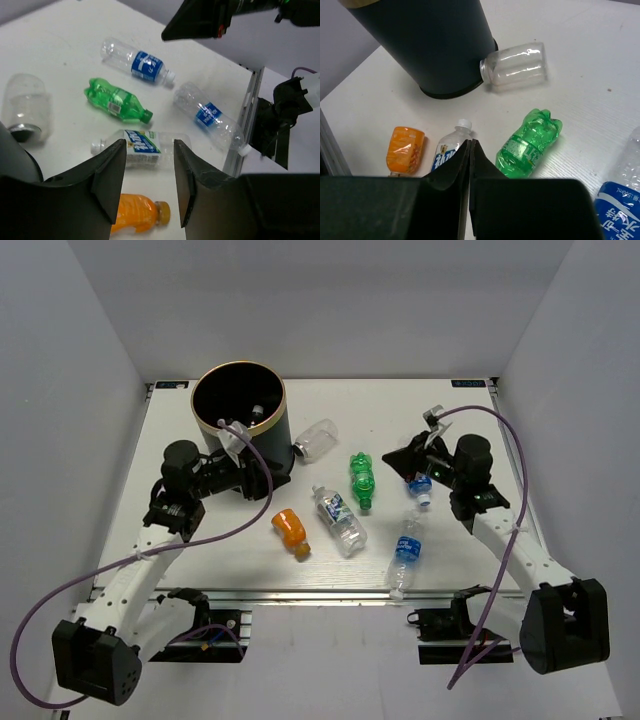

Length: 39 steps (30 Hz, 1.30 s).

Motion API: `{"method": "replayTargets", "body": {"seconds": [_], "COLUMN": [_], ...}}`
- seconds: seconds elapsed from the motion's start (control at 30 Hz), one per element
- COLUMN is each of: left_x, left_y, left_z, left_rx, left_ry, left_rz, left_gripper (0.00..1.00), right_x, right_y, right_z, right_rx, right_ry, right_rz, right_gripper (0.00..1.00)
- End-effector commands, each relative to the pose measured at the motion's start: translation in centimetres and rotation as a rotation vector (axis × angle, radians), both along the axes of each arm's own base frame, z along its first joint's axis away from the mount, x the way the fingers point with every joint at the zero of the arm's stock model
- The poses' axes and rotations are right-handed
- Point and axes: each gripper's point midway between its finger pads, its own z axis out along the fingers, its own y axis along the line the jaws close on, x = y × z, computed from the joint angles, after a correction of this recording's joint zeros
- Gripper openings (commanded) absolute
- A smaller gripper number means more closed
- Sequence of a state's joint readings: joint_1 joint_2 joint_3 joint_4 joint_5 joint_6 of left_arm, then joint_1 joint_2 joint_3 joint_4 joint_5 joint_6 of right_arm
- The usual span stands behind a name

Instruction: Put the plastic bottles in the bin

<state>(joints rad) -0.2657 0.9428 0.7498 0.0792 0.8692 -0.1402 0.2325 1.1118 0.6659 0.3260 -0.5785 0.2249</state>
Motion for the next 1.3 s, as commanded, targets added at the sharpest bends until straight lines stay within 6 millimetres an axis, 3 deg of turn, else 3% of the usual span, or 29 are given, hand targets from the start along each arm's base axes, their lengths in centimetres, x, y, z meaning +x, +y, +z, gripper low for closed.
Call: {"method": "replayTargets", "body": {"seconds": [0.0, 0.03, 0.07, 0.13, 0.17, 0.23, 0.33, 0.43, 0.67, 0.8, 1.03, 1.17, 1.27], "left_x": [-0.4, -0.2, -0.6, 0.0, -0.3, -0.5, -0.9, 0.1, -1.3, -3.1, -4.4, -4.4, -4.8], "left_y": [-0.2, 0.0, 0.2, 0.8, 1.1, 1.0, 1.4, 3.0, 2.5, 1.5, 3.0, 3.1, 1.4], "left_z": [-0.9, -1.1, -2.4, -2.5, -3.3, -3.3, -4.5, -6.4, -14.1, -15.4, -17.3, -17.8, -18.8], "left_rx": [0.060, 0.070, 0.104, 0.138, 0.164, 0.172, 0.210, 0.276, 0.427, 0.437, 0.464, 0.443, 0.471], "left_ry": [0.070, 0.088, 0.157, 0.184, 0.236, 0.276, 0.341, 0.387, 0.628, 0.715, 0.838, 0.911, 0.953], "left_rz": [0.034, 0.061, 0.083, 0.157, 0.191, 0.217, 0.277, 0.407, 0.499, 0.538, 0.784, 0.902, 0.882], "left_gripper": [0.53, 0.53, 0.53, 0.61, 0.64, 0.74, 0.77, 0.80, 0.74, 0.70, 0.67, 0.75, 0.78], "right_x": [0.8, 0.9, 1.3, 1.1, 1.3, 1.3, 1.6, 1.9, 2.4, 2.6, 3.1, 2.9, 2.8], "right_y": [-0.4, -0.3, -0.4, -0.4, -0.5, -0.8, -1.6, -2.2, -2.0, -2.1, -2.4, -2.1, -1.9], "right_z": [2.3, 2.5, 2.7, 2.5, 2.4, 2.2, 1.8, 1.4, 0.5, 0.4, 0.0, -0.2, 0.1], "right_rx": [-0.043, -0.048, -0.057, -0.083, -0.090, -0.102, -0.124, -0.134, -0.157, -0.147, -0.144, -0.135, -0.123], "right_ry": [-0.034, -0.031, -0.032, -0.017, -0.009, -0.004, 0.009, 0.029, 0.073, 0.088, 0.108, 0.112, 0.109], "right_rz": [-0.064, -0.073, -0.099, -0.104, -0.128, -0.159, -0.229, -0.269, -0.270, -0.287, -0.319, -0.303, -0.293], "right_gripper": [0.02, 0.06, 0.38, 0.58, 0.90, 0.90, 0.90, 0.90, 0.90, 0.87, 0.87, 0.87, 0.87]}}
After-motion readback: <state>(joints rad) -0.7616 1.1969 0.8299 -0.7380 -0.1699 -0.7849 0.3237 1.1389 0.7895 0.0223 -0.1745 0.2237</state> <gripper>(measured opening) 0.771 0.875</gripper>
